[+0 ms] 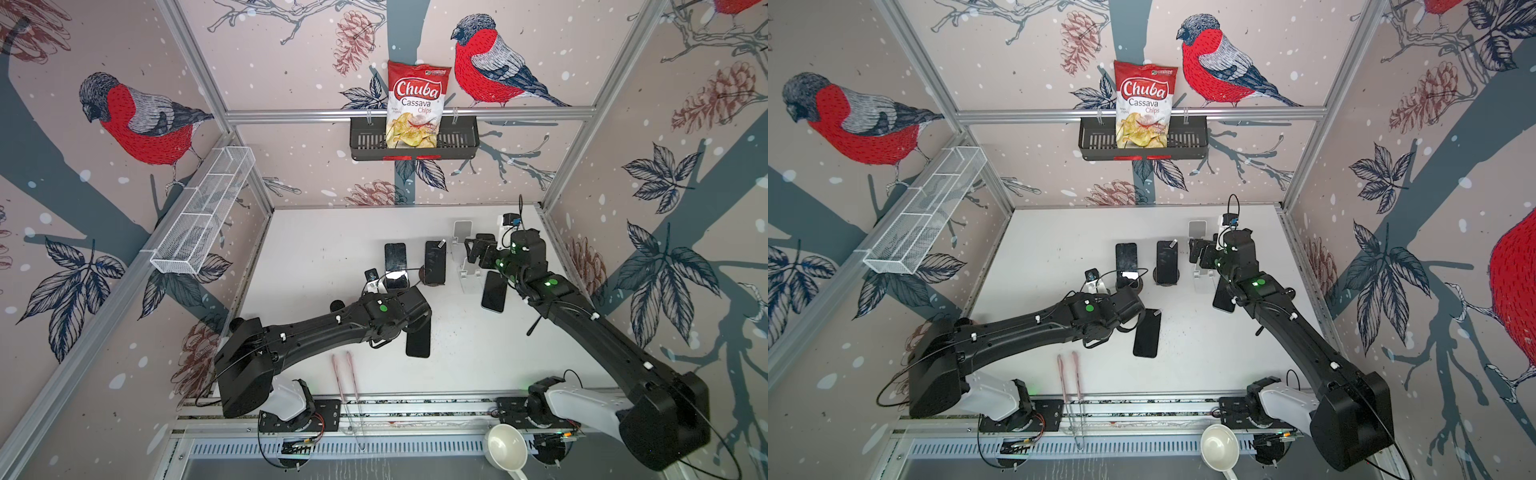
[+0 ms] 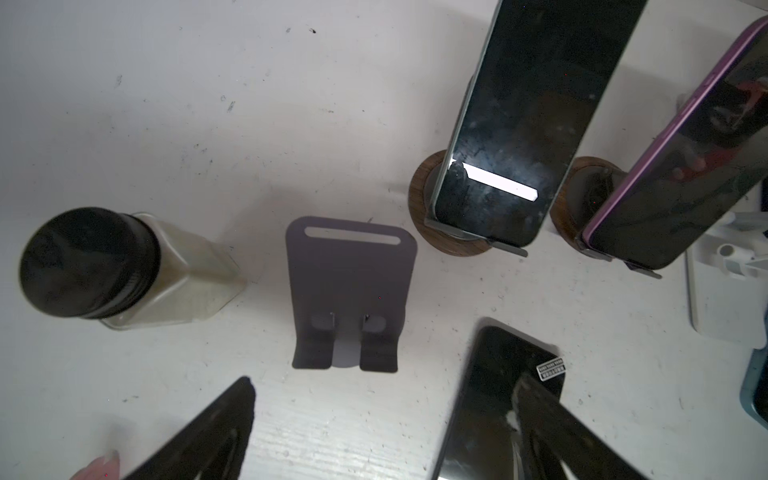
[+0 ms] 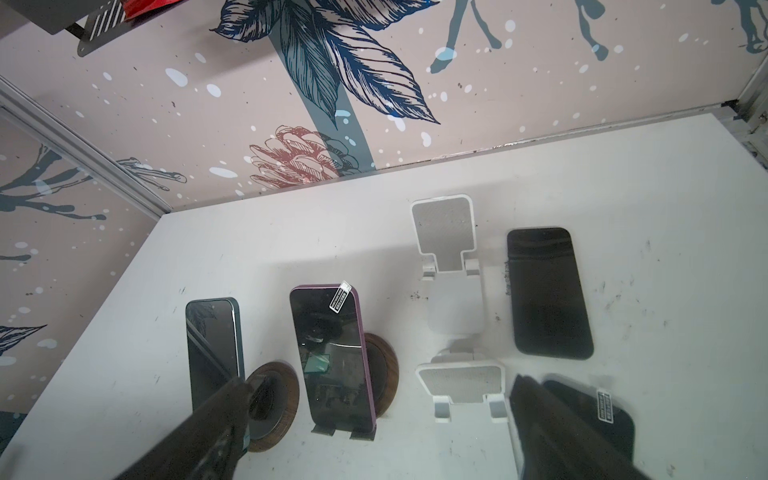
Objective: Remove the phone from the phone stand
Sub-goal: 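Move the left gripper over the grey metal phone stand, then grasp the grey metal phone stand with the left gripper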
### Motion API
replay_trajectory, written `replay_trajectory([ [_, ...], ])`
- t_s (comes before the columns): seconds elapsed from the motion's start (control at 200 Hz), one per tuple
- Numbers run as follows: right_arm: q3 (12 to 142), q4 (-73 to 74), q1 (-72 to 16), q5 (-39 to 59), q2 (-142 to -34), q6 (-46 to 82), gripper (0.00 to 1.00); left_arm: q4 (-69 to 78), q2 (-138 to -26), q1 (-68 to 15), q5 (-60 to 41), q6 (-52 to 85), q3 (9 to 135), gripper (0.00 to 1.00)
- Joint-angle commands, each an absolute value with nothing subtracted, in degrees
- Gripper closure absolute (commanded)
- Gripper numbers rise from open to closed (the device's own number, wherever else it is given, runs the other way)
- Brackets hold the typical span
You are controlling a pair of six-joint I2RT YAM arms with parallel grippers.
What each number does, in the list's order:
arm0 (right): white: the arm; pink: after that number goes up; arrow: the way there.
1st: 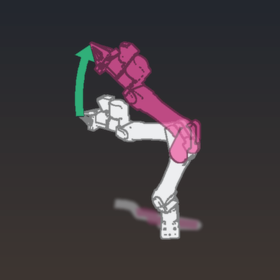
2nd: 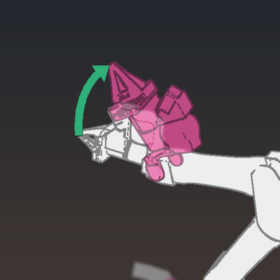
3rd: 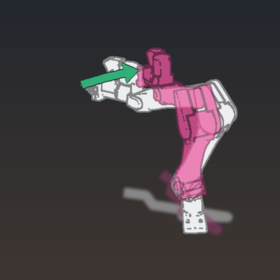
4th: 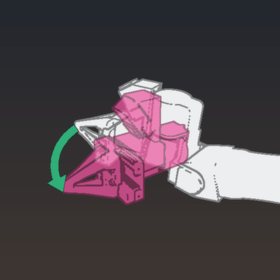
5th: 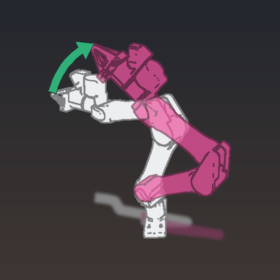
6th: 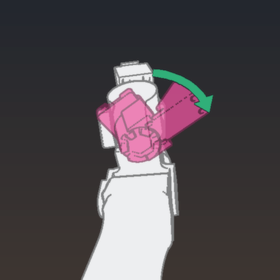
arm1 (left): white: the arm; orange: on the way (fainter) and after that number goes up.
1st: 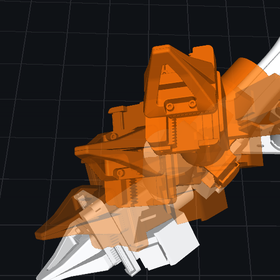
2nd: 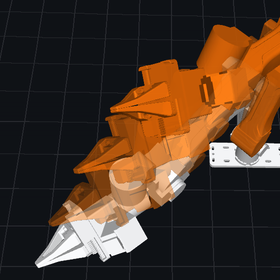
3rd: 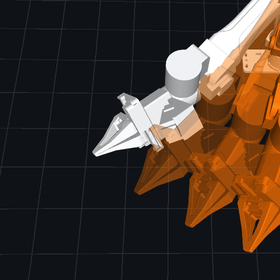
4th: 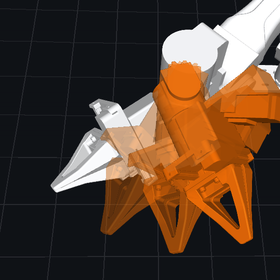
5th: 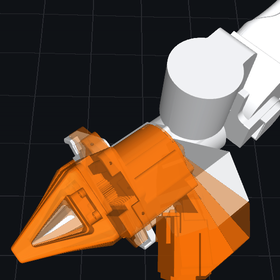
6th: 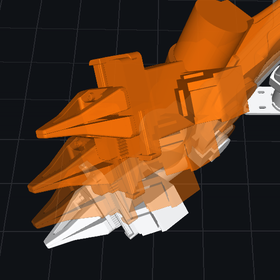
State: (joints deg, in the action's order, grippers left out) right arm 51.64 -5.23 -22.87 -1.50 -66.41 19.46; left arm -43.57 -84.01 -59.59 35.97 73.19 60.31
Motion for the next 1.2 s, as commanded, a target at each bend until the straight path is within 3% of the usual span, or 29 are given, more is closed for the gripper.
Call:
replay_trajectory([
  [0.0,52.1,-5.7,-22.9,-0.9,-66.6,19.4,0.01,-40.3,-83.1,-58.2,35.9,71.2,58.6,0.04],
  [0.645,53.6,-6.8,-22.9,0.2,-69.0,19.5,0.01,-28.0,-84.0,-51.5,33.9,59.4,53.1,0.11],
  [1.196,54.6,-7.3,-23.1,0.0,-70.4,20.3,0.01,-26.3,-86.3,-50.8,35.9,58.0,52.2,0.31],
])
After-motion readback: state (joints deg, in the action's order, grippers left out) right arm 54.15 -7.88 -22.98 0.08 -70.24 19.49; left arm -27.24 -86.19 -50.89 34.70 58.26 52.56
